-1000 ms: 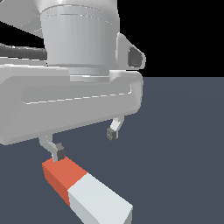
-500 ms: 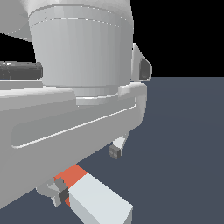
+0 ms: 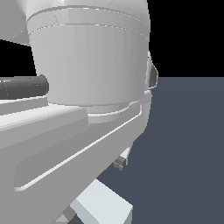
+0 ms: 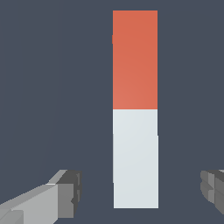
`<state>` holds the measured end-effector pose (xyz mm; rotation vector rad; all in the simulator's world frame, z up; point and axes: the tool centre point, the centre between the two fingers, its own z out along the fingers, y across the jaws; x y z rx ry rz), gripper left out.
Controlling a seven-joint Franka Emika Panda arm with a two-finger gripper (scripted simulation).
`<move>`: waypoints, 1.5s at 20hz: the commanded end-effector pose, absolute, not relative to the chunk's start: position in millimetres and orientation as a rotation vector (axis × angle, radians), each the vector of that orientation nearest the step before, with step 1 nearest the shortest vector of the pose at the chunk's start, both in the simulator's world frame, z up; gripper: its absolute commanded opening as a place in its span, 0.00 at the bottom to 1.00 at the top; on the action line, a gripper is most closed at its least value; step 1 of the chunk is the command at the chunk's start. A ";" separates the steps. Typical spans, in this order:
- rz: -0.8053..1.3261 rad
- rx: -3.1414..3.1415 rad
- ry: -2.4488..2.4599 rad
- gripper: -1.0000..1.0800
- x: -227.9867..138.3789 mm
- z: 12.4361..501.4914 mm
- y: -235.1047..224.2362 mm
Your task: Insert the peg into the horizontal hole in a box.
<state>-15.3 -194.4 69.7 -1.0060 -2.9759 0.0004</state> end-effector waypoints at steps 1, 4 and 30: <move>-0.001 -0.990 -2.982 0.96 -13.8 69.0 -195.6; 0.000 -0.991 -2.982 0.96 -13.6 69.1 -195.3; 0.000 -0.996 -2.979 0.00 -13.9 19.4 -194.2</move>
